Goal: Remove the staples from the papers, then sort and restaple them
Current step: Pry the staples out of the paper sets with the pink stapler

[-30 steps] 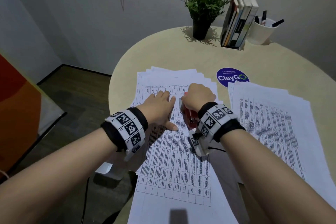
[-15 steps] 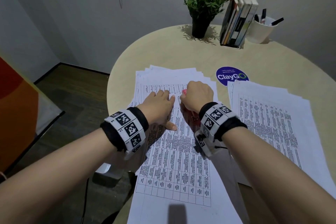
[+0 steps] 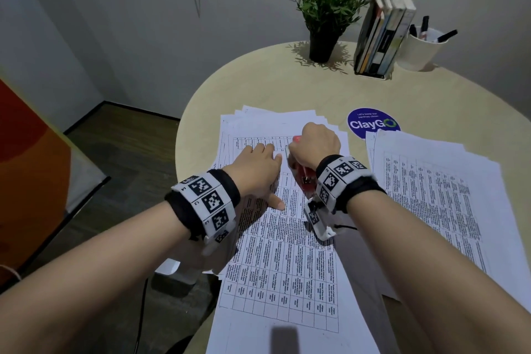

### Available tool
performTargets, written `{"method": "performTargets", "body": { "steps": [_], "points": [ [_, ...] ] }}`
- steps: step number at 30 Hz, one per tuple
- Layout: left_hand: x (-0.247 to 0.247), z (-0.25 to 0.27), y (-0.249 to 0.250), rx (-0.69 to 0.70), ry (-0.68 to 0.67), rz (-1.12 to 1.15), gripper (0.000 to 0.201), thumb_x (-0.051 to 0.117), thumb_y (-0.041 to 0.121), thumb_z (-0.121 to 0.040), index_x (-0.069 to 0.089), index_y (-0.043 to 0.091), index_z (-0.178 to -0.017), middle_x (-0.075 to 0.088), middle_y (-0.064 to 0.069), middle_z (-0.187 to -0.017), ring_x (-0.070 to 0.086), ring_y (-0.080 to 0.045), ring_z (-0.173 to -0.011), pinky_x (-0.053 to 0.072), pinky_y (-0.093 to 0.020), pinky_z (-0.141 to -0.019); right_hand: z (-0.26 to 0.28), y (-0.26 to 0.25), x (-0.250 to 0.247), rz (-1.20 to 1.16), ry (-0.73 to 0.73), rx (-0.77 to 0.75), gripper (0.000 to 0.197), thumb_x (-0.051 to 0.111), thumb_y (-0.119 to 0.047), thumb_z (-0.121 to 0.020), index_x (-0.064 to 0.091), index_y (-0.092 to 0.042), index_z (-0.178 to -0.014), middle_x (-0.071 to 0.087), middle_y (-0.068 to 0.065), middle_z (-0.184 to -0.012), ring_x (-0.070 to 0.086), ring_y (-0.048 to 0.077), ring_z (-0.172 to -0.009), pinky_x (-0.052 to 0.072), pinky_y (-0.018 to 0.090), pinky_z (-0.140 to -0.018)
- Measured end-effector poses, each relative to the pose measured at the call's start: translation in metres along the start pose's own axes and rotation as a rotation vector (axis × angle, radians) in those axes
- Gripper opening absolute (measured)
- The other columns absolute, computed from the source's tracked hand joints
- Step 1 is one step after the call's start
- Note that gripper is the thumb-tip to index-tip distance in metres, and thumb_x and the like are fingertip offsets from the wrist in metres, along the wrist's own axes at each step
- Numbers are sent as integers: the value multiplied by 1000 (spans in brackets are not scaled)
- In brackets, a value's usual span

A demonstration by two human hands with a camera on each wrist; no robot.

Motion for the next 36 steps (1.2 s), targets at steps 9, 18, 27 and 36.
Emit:
{"method": "performTargets", "body": {
  "steps": [9, 18, 27, 36],
  "points": [
    [-7, -3, 3, 2, -32, -4, 89, 67, 77, -56, 57, 9, -114, 43, -10, -126, 37, -27, -121, 29, -45, -101, -1, 2, 2, -17, -21, 60, 17, 52, -20, -92, 60, -6, -99, 67, 13, -107, 62, 34, -99, 37, 30, -67],
    [-18, -16, -25, -95, 162, 519, 85, 81, 48, -66, 42, 11, -131, 51, -6, -128, 48, -26, -118, 38, -44, -100, -4, 55, -4, -669, -56, 277, 42, 59, -51, -75, 64, -9, -75, 70, 7, -71, 69, 28, -70, 59, 42, -71],
    [-23, -39, -29, -52, 184, 854, 3, 63, 10, -84, 61, 12, -85, 56, 3, -77, 51, -15, -75, 38, -20, -60, 28, 108, -49, -1128, -82, 245, 29, 64, -32, -92, 69, -4, -86, 65, 10, -73, 61, 21, -66, 50, 29, -71],
    [-38, -27, -54, -24, 225, 1060, 13, 52, 5, -94, 51, 17, -88, 54, -3, -63, 43, -15, -50, 37, -26, -52, 53, 108, -32, -1052, -309, 231, 39, 66, -32, -89, 73, 6, -92, 72, 24, -90, 64, 28, -81, 49, 34, -77]
  ]
}}
Point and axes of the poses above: each hand's wrist, its own z-axis away from the middle knuckle, its own x-axis out of the palm, y = z × x, the point moved 6 cm from there along -z, towards the middle knuckle
